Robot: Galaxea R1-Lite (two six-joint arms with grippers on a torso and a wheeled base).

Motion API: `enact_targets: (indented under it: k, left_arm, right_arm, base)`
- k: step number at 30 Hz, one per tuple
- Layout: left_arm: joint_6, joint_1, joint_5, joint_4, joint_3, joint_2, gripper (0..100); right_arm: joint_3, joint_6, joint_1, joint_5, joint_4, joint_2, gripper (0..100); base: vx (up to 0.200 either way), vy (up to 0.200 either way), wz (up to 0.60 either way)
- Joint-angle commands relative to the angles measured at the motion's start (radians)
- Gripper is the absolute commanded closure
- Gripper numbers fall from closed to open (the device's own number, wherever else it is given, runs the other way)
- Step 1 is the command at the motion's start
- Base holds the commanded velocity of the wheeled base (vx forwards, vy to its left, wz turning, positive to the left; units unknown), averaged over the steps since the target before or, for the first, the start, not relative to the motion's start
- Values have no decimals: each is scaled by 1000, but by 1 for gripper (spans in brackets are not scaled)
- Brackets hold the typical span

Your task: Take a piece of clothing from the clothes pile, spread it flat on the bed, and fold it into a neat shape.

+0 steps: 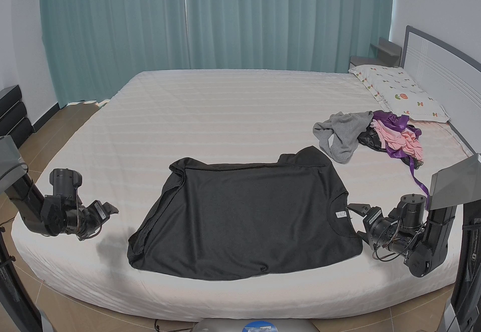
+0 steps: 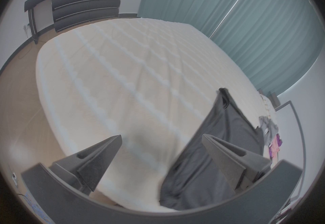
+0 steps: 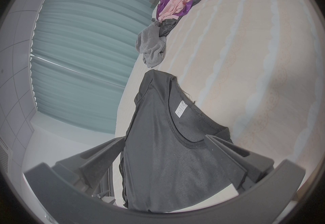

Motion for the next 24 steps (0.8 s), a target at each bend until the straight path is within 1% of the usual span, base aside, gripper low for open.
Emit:
enact_targets:
  k: [1, 5, 9, 15, 18, 20, 24]
  left_arm:
    - [-111, -137, -5, 116, -208, 44, 0]
    - [-153, -192, -3, 126, -280, 77, 0]
    - [-177, -203, -5, 128, -320, 98, 0]
    - [-180, -205, -5, 129, -354, 138, 0]
    - [-180, -214, -5, 129, -414, 185, 0]
    - [-182, -215, -6, 131, -434, 199, 0]
    - [-188, -234, -5, 200, -566, 254, 0]
  right_arm:
    - [0, 0, 0, 0, 0, -2, 0]
    - [0, -2, 0, 0, 0, 0, 0]
    - [0, -2, 0, 0, 0, 0, 0]
    - [0, -2, 0, 0, 0, 1, 0]
    - [-2, -2, 0, -1, 0, 1, 0]
    - [-2, -2, 0, -1, 0, 1, 0]
    - [-2, -2, 0, -1, 0, 3, 0]
  base:
    - [0, 0, 0]
    - [0, 0, 0]
    - [0, 0, 0]
    - [200, 0, 0]
    - [200, 0, 0]
    - [0, 0, 0]
    - [0, 0, 0]
